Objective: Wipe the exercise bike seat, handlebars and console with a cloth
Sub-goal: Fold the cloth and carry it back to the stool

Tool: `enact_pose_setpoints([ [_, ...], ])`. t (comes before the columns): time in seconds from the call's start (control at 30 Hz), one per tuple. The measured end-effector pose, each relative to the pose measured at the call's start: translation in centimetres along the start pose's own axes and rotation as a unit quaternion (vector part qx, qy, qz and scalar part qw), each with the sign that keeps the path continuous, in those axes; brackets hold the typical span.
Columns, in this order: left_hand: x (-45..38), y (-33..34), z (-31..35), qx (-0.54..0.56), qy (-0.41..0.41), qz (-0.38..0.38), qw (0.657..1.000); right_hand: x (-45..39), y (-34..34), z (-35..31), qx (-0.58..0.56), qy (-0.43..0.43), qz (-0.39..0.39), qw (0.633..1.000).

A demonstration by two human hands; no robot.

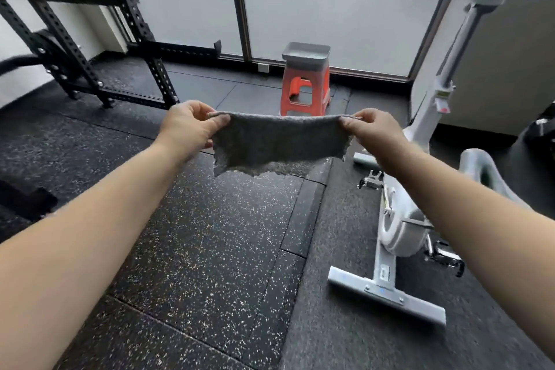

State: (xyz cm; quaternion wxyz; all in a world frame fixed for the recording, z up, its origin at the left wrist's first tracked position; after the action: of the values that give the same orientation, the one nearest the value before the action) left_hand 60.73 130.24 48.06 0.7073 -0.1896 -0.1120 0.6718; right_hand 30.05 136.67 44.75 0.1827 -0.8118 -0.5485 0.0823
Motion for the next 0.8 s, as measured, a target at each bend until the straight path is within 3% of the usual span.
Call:
enact_pose_setpoints([
  [0.1, -3.8, 0.8, 1.0, -0.026, 0.014, -0.001, 1.000, -3.1, 2.7, -1.0, -0.079, 0.054, -0.014, 0.995],
  [0.3, -10.5, 5.9, 3.3, -0.036, 0.041, -0.046, 0.997, -9.0, 7.6, -3.1, -0.200, 0.108, -0.136, 0.964],
  [0.43, -14.5, 9.7, 4.5, 0.003, 0.006, -0.078, 0.997, -13.9, 9.5, -4.4, -0.239, 0.100, -0.169, 0.951],
  [0.67, -21.7, 11.8, 5.1, 0.124, -0.098, -0.224, 0.962, -22.3, 11.0, -5.7, -0.270, 0.080, -0.216, 0.935],
  [0.73, -24.8, 11.2, 4.7, 0.121, -0.072, -0.217, 0.966, -24.7, 11.3, -5.7, -0.226, 0.044, -0.201, 0.952],
  [0.8, -28.5, 10.0, 4.2, 0.104, -0.007, -0.158, 0.982, -27.5, 11.7, -5.8, -0.211, 0.034, -0.178, 0.961],
])
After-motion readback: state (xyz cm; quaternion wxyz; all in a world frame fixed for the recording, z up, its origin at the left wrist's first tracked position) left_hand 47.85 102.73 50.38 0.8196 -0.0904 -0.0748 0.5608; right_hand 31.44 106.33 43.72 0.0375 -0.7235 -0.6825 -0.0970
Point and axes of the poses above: each hand's wrist, its own x-axis away from the middle knuckle, its own y-axis out of the palm, z = x × y, the point moved 4 cm from there along -x, towards the middle knuckle, and after that the axes turned 4 degrees about y, right-handed, at the moved point
